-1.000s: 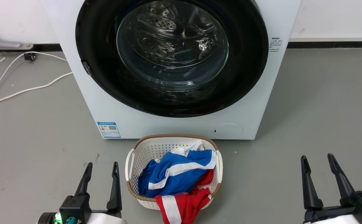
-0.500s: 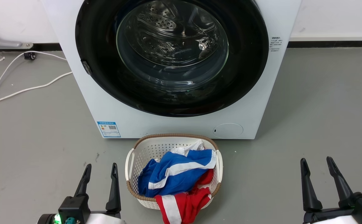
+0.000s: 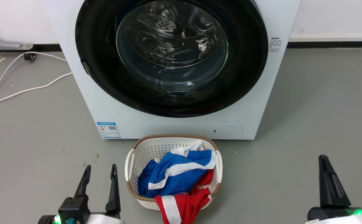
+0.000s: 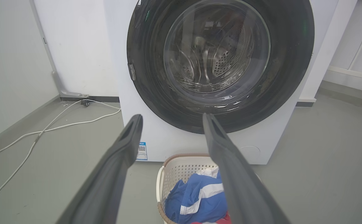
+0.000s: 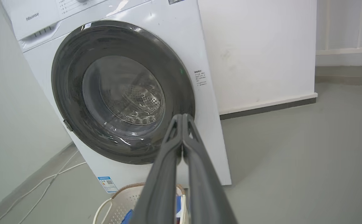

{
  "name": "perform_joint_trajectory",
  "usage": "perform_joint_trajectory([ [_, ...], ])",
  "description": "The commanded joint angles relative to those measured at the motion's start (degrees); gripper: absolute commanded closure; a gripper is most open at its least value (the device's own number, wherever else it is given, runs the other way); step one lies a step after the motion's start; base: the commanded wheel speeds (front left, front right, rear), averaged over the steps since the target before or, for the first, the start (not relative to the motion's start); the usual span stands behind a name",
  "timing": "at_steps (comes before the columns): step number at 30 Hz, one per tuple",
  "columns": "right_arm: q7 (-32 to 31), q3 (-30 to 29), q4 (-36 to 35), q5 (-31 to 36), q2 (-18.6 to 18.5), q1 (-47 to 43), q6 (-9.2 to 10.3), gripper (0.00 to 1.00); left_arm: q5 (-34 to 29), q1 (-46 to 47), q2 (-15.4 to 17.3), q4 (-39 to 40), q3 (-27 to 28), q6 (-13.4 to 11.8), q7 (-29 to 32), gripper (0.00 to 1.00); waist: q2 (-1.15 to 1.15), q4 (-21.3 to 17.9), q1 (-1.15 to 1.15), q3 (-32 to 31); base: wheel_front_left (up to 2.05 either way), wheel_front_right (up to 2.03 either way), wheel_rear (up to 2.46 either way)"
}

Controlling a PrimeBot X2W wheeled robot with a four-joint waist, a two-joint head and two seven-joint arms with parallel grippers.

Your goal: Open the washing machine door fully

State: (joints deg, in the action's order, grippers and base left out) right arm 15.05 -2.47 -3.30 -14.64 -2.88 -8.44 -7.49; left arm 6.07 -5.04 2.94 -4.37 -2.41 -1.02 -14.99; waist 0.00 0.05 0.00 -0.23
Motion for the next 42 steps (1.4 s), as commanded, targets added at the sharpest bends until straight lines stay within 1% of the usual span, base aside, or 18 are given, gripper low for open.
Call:
perform_joint_trajectory([
  [1, 0.20, 0.05, 0.16, -3.93, 0.02, 0.60, -0.01, 1.00, 0.11, -0.37, -0.05, -0.13, 0.07, -0.10, -0.30, 0.00, 0.00, -0.01, 0.00, -0.01, 0.00, 0.00, 0.00],
  [3, 0.20, 0.18, 0.07, -9.21, 0.01, 1.00, -0.01, 1.00, -0.04, -0.32, -0.05, -0.22, 0.01, -0.10, -0.31, 0.00, 0.00, 0.01, 0.00, -0.03, 0.00, 0.00, 0.00],
  [6, 0.19, -0.55, 0.75, -20.98, 0.01, 1.39, -0.01, 1.00, -0.19, -0.24, -0.06, -0.36, -0.10, -0.10, -0.30, 0.00, 0.00, 0.06, 0.00, -0.06, 0.00, 0.00, 0.00],
  [8, 0.17, -1.02, 1.53, -30.06, 0.03, 1.58, -0.01, 1.00, -0.14, -0.24, -0.04, -0.42, -0.10, -0.13, -0.30, 0.00, 0.00, 0.10, 0.00, -0.08, 0.00, 0.00, 0.00],
  [11, 0.17, -0.22, 2.52, -40.75, 0.02, 1.50, -0.01, 1.00, -0.05, -0.38, -0.04, -0.45, -0.15, -0.21, -0.30, 0.00, 0.00, 0.15, 0.00, -0.11, 0.00, 0.00, 0.00],
  [12, 0.17, 0.09, 2.98, -45.54, 0.01, 1.34, -0.01, 1.00, -0.05, -0.43, -0.03, -0.46, -0.15, -0.24, -0.30, 0.00, 0.00, 0.15, 0.00, -0.11, 0.00, 0.00, 0.00],
  [14, 0.17, 1.12, 2.74, -50.76, 0.01, 1.29, -0.01, 1.00, -0.09, -0.49, -0.04, -0.49, -0.16, -0.24, -0.30, 0.00, 0.00, 0.13, 0.00, -0.11, 0.00, 0.00, 0.00],
  [15, 0.16, 1.92, 2.67, -54.91, 0.02, 1.10, -0.01, 1.00, -0.11, -0.53, -0.03, -0.49, -0.11, -0.25, -0.30, 0.00, 0.00, 0.10, 0.00, -0.12, 0.00, 0.00, 0.00],
  [20, 0.15, 4.85, -0.05, -65.39, -0.01, 0.37, -0.01, 1.00, -0.26, -0.58, -0.03, -0.49, -0.04, -0.19, -0.30, 0.00, 0.00, 0.01, 0.00, -0.06, 0.00, 0.00, 0.00],
  [22, -1.18, 5.35, -1.54, -71.61, -0.02, 0.01, -0.01, 1.00, -0.21, -0.53, -0.03, -0.48, -0.07, -0.12, -0.30, 0.00, 0.00, 0.01, 0.00, -0.03, 0.00, 0.00, 0.00],
  [24, -4.54, 5.24, -2.83, -78.47, 0.00, -0.50, -0.01, 1.00, -0.23, -0.46, -0.04, -0.47, -0.04, -0.06, -0.30, 0.00, 0.00, 0.04, 0.00, 0.00, 0.00, 0.00, 0.00],
  [26, -9.22, 4.98, -3.78, -85.59, 0.02, -1.33, -0.01, 1.00, -0.30, -0.42, -0.04, -0.45, -0.04, -0.01, -0.30, 0.00, 0.00, 0.11, 0.00, 0.01, 0.00, 0.00, 0.00],
  [29, -15.75, 3.26, -4.28, -91.24, -0.01, -2.43, -0.01, 1.00, -0.49, -0.45, -0.04, -0.37, -0.04, -0.02, -0.30, 0.00, 0.00, 0.22, 0.00, 0.10, 0.00, 0.00, 0.00],
  [32, -18.88, 1.26, -3.97, -92.70, 0.00, -3.06, -0.01, 1.00, -0.76, -0.46, -0.04, -0.21, -0.02, -0.12, -0.30, 0.00, 0.00, 0.34, 0.00, 0.27, 0.00, 0.00, 0.00],
  [38, -20.68, -0.38, -2.57, -91.86, 0.00, -2.26, -0.01, 1.00, -0.94, -0.38, -0.04, 0.13, -0.14, -0.31, -0.30, 0.00, 0.00, 0.62, 0.00, 0.92, 0.00, 0.00, 0.00],
  [42, -21.45, -3.39, -0.10, -89.75, -0.02, 2.46, -0.01, 1.00, -1.48, 1.31, -0.03, 0.87, -0.08, -0.09, -0.30, 0.00, 0.00, 1.15, 0.00, 3.28, 0.00, 0.00, 0.00],
])
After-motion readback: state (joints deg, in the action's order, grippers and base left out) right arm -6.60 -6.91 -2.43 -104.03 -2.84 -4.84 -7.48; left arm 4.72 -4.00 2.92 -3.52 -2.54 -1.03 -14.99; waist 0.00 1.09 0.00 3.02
